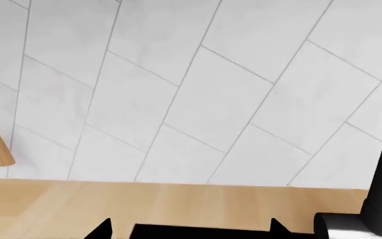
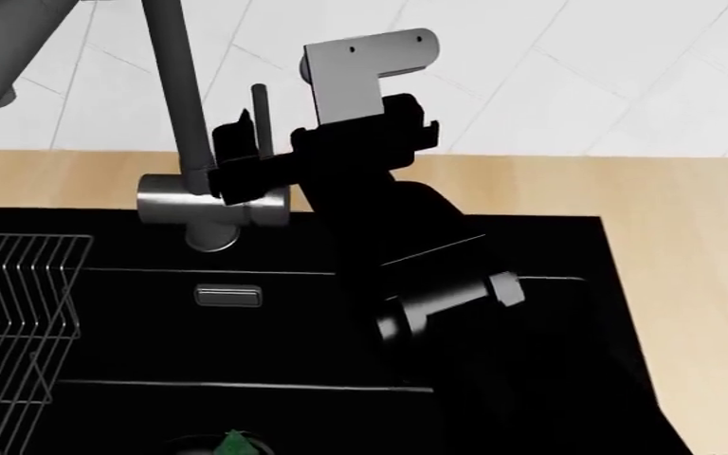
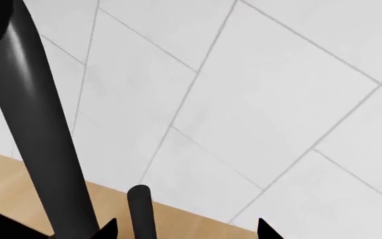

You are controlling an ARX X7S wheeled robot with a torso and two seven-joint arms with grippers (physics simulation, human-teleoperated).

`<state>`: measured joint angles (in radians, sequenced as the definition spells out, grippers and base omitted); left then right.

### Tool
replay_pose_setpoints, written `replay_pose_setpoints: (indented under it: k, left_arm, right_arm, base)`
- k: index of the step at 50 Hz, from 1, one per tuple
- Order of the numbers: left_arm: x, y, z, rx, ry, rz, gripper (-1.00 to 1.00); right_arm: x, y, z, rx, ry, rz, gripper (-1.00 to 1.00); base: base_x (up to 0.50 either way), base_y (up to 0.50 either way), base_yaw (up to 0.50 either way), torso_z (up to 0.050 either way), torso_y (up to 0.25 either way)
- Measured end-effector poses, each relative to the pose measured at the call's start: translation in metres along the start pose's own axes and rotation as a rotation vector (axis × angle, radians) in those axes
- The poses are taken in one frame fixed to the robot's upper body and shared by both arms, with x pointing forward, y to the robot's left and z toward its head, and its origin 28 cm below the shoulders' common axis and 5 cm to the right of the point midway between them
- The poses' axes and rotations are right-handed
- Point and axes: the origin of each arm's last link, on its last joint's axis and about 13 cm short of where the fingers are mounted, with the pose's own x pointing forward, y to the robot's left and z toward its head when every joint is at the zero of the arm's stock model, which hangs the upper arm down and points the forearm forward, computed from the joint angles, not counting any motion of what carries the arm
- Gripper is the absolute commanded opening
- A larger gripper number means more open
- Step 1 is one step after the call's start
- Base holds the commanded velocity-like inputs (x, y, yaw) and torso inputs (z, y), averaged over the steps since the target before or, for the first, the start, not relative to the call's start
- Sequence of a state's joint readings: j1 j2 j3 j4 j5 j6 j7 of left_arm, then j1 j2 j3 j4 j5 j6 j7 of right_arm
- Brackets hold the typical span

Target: Pick the pan and sponge and place them into the sink. Then turn on the water.

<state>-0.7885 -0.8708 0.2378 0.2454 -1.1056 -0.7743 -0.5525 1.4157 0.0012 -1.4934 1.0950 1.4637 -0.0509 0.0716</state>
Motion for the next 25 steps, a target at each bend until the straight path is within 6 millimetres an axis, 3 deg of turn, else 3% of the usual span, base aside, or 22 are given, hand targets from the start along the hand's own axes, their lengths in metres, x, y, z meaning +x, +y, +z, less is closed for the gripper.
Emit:
replay_pose_setpoints:
  k: [25]
  left_arm:
    - [-0.013, 0.006, 0.018, 0.020, -0.065, 0.031, 1.00]
  right_arm:
    - [0.001, 0.003, 0.012, -0.006, -0.014, 0.003, 1.00]
  base:
    - [0.00, 0.00, 0.00, 0.012, -0.047]
